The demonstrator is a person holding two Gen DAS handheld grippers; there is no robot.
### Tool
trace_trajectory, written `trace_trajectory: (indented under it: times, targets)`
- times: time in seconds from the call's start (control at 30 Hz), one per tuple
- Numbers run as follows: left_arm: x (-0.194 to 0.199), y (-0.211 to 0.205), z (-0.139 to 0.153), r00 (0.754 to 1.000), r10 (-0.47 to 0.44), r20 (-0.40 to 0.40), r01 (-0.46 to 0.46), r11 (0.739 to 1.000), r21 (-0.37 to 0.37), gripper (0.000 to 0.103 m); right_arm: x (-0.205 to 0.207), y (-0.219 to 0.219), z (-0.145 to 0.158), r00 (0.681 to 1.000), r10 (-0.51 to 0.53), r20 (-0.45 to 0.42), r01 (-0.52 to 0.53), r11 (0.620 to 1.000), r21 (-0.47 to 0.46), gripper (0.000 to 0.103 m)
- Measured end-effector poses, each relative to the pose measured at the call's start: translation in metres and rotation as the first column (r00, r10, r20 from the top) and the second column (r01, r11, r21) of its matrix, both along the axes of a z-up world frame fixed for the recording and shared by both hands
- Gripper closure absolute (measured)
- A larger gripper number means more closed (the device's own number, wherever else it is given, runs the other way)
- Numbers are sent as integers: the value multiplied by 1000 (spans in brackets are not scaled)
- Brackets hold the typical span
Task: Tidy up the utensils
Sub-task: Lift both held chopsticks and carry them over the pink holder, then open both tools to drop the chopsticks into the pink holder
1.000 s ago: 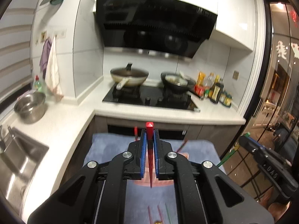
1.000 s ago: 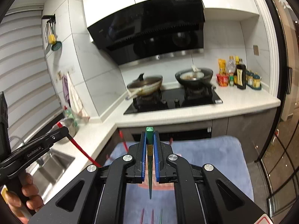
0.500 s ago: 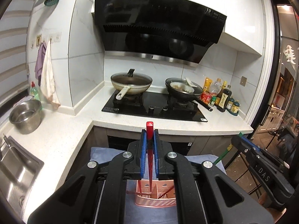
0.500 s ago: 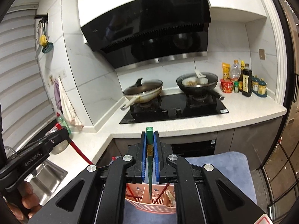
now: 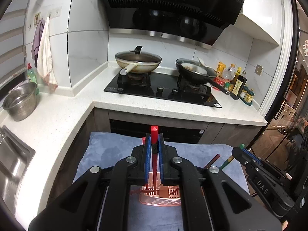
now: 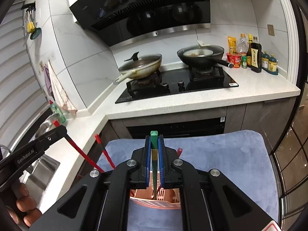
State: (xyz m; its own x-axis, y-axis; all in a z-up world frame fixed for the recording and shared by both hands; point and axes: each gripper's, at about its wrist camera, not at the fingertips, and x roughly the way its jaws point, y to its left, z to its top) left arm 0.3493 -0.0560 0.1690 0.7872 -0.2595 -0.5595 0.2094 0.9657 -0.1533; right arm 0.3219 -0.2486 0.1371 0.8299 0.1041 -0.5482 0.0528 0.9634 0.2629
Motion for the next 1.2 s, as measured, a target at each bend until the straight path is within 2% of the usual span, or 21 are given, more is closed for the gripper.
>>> trace_trajectory:
  times: [0.13,0.2,0.3,0.37,0.5,0.7,1.2]
  targets:
    - [3,0,-8,1000,4,-16,-3,1000,7,96,2,1,-9,1000,2,-21,-3,1000,-8,95]
    - [4,-1,-11,1000,15,-21,-14,1000,13,95,1,2,-10,1000,-11,-20,11,1000,-14,90]
    - [1,-2,-13,999,35,-7,-35,999,28,86,-2,1,-11,1000,-21,-17,21,1000,-14,82]
    - [-2,-2,-14,999,45,6,-45,998,43,73,-4,1,-10,1000,-22,-15,22,1000,-15,81]
    - [-8,-3,-13,998,52,21,-53,997,58,67,-10,1,-7,1000,-27,-3,27,999,-21,75]
    - [-21,-3,-9,998,57,35,-60,996,68,57,-28,6,5,1000,-18,25,19,999,-30,74]
    - [-73,4,-6,998,51,42,-54,996,77,56,-104,19,10,999,9,52,-6,998,-59,73]
